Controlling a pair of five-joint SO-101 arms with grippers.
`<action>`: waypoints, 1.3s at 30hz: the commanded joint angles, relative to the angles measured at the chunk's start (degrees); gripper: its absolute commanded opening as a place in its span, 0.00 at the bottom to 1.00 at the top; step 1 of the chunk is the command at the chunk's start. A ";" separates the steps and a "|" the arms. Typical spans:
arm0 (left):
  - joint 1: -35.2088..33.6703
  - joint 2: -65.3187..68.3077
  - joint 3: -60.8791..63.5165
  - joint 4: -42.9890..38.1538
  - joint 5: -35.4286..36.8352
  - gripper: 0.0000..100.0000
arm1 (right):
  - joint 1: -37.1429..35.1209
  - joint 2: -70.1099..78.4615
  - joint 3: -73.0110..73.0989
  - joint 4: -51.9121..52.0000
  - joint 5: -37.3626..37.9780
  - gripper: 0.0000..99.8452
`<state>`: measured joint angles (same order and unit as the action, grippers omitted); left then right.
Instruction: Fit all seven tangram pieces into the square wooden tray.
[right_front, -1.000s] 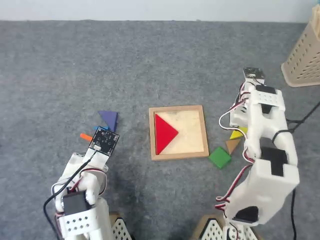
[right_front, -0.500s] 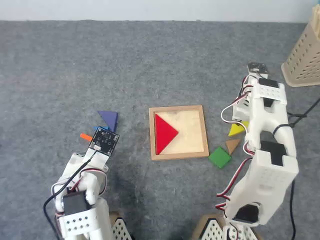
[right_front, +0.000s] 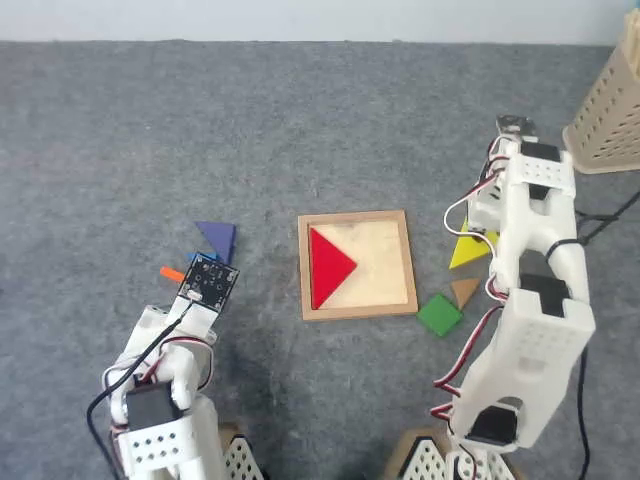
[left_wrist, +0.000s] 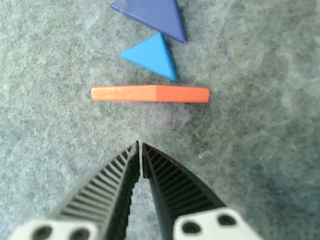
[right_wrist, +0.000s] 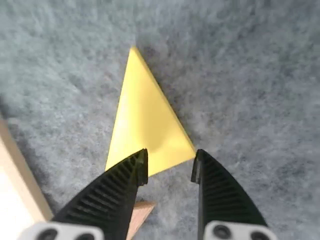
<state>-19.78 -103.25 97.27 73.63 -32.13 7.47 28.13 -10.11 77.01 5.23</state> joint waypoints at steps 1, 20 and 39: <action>0.00 -1.32 -0.75 0.70 -0.79 0.01 | -1.63 -1.54 -7.21 4.26 0.88 0.14; 0.00 -1.32 -0.75 0.70 -0.79 0.01 | -4.44 -0.75 2.99 -2.86 -3.25 0.28; 0.00 -1.32 -0.75 0.70 -0.79 0.01 | -4.44 7.96 -1.32 -2.24 -3.16 0.27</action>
<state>-19.78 -103.25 97.27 73.63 -32.13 1.93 35.43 -10.46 73.32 2.51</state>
